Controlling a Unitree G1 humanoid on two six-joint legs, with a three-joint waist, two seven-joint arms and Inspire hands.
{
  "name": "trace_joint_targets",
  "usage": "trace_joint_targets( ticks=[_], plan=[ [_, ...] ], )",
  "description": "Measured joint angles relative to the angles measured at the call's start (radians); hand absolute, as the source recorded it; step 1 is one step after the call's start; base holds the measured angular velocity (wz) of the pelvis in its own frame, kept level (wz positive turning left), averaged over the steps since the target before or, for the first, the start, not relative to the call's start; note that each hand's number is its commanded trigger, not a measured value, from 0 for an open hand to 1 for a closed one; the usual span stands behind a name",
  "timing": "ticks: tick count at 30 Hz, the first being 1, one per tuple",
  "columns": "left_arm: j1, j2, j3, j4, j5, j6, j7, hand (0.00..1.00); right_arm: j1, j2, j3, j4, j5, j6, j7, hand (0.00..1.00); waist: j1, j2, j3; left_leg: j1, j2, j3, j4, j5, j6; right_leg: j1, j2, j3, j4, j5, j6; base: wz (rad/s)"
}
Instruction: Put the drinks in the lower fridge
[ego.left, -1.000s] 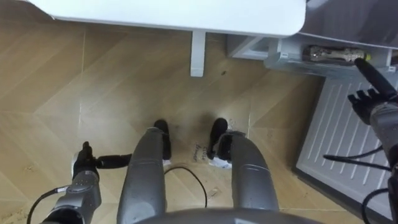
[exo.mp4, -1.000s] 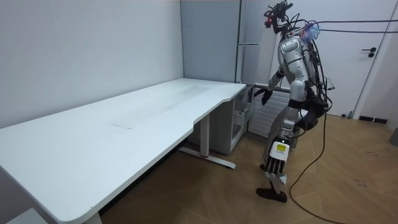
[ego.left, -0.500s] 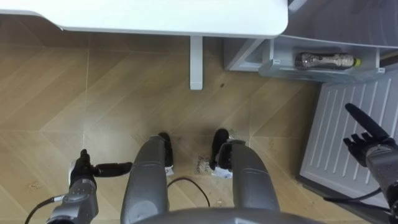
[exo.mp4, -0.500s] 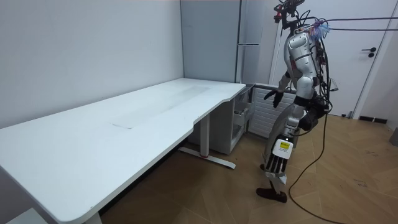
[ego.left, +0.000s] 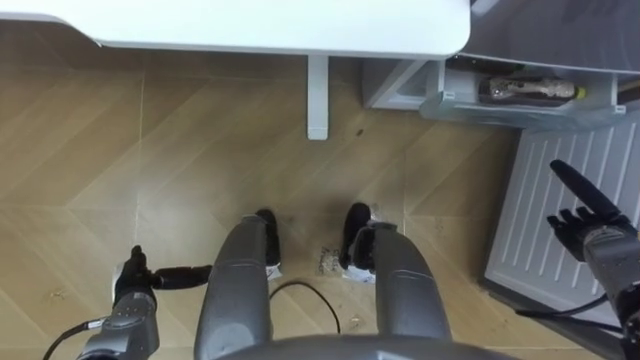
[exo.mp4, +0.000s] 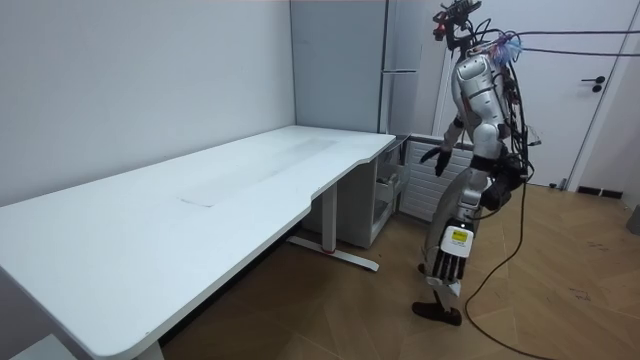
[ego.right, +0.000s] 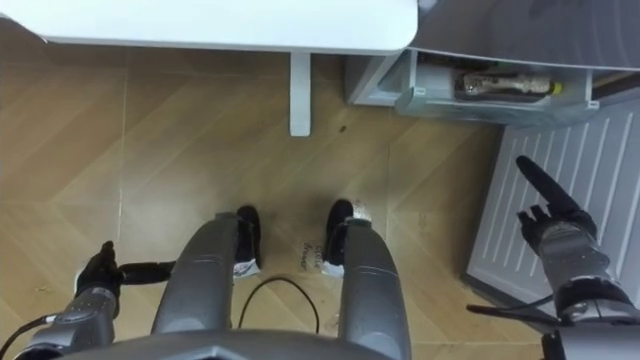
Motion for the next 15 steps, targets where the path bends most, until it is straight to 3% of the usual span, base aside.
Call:
trace_joint_targets(
  ticks=[3, 7, 15],
  plan=[
    [-0.001, 0.0, 0.001, 0.001, 0.008, 0.0, 0.0, 0.0, -0.037, 0.005, 0.0, 0.013, 0.004, 0.0, -0.004, 0.0, 0.004, 0.003, 0.0019, -0.026, 0.0, 0.002, 0.023, -0.006, 0.005, -0.032, -0.005, 0.0, 0.034, -0.011, -0.005, 0.01],
    [-0.006, -0.001, 0.0, -0.003, 0.008, 0.0, 0.01, 0.0, -0.105, 0.004, -0.001, 0.024, 0.017, -0.024, -0.016, 0.0, 0.0, 0.021, 0.0128, -0.085, 0.002, -0.001, 0.105, -0.041, 0.007, -0.098, -0.02, -0.001, 0.127, -0.053, -0.01, 0.03],
    [-0.029, 0.004, -0.003, -0.041, -0.002, 0.008, 0.073, 0.0, -0.22, -0.013, -0.01, -0.002, 0.118, -0.039, -0.026, 0.0, -0.001, 0.027, 0.0125, -0.263, -0.002, 0.006, 0.321, -0.125, 0.014, -0.305, -0.058, 0.029, 0.385, -0.156, -0.016, 0.06]
  ],
)
